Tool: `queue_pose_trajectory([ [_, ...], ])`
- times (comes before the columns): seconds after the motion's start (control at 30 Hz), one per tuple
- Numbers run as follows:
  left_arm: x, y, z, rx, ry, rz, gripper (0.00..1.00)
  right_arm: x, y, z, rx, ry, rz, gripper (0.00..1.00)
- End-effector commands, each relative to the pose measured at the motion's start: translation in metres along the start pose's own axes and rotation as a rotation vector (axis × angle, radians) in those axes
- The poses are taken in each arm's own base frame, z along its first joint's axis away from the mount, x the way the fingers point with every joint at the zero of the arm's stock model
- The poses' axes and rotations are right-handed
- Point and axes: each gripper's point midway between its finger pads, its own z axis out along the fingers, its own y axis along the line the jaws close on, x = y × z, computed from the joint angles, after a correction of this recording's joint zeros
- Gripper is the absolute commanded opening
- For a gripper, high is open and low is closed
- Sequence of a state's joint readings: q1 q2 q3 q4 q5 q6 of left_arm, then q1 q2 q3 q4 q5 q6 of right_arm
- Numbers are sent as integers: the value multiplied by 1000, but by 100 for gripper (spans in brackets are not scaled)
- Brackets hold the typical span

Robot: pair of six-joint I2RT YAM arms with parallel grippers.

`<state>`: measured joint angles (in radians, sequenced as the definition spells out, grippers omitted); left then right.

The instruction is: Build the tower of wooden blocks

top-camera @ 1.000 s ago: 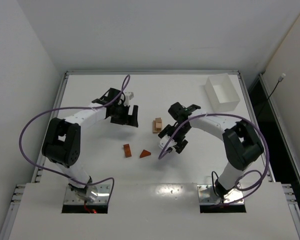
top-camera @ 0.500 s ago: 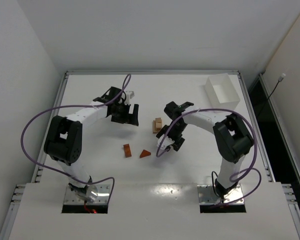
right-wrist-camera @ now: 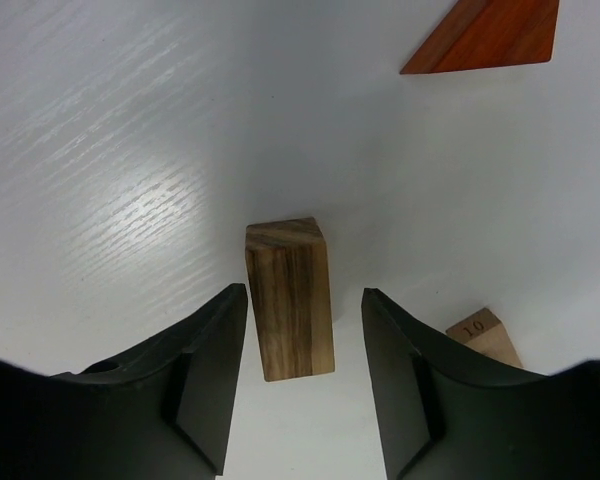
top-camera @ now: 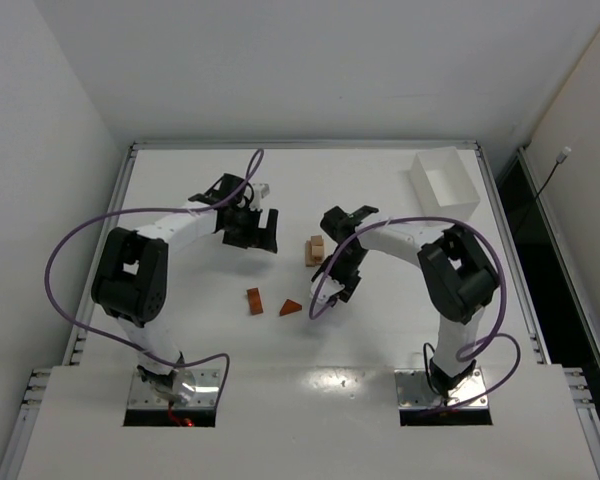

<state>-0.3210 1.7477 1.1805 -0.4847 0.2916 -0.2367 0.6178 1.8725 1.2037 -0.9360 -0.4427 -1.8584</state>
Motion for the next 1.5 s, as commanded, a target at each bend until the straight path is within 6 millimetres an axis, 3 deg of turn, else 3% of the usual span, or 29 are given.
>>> queue_pose_trajectory([
  [0.0, -15, -5, -2, 9, -34, 24, 91, -7, -8, 3, -8, -21, -44, 44],
  [0.33, -21, -7, -2, 19, -42, 27, 91, -3, -7, 10, -49, 7, -54, 39],
  [0.47, -21, -7, -2, 19, -42, 27, 91, -1, -9, 8, -46, 19, -49, 26],
  [0.57, -21, -7, -2, 19, -42, 27, 91, -1, -13, 5, -34, 24, -21, 0],
  [0.63, -21, -7, -2, 19, -42, 27, 91, -6, -19, 1, -3, 1, 62, 0],
  [0.67, -19, -8, -3, 19, -42, 18, 91, -10, -31, -11, 38, -1, 95, 0],
  [0.73, -18, -4, -8, -8, -64, 22, 91, -20, -42, -26, 101, -53, 276, 0],
  [0.77, -19, -1, -10, -22, -75, 24, 90, -24, -58, -41, 168, -56, 339, 0],
  [0.8, -20, 3, -11, -50, -89, 25, 89, -27, -76, -57, 261, -72, 536, 0],
  [0.83, -18, 5, -13, -61, -92, 25, 89, -30, -72, -56, 259, -88, 655, 0],
  [0.93, -23, 9, -16, -92, -118, -6, 87, -42, -91, -88, 346, -171, 963, 0],
  [1.07, -31, 19, -19, -167, -148, -50, 95, -62, -97, -108, 302, -225, 1183, 0],
  [1.13, -38, 27, -23, -221, -175, -73, 96, -62, -107, -120, 343, -226, 1339, 0],
  [1.23, -42, 38, -22, -285, -184, -105, 97, -47, -119, -124, 422, -189, 1599, 0],
  [1.27, -46, 38, -24, -292, -195, -104, 97, -31, -118, -125, 478, -132, 1684, 0],
  [1.33, -46, 47, -23, -336, -196, -108, 97, -15, -117, -124, 528, -89, 1838, 0],
  [1.47, -45, 56, -26, -391, -201, -120, 97, 12, -115, -126, 696, -1, 2003, 0],
])
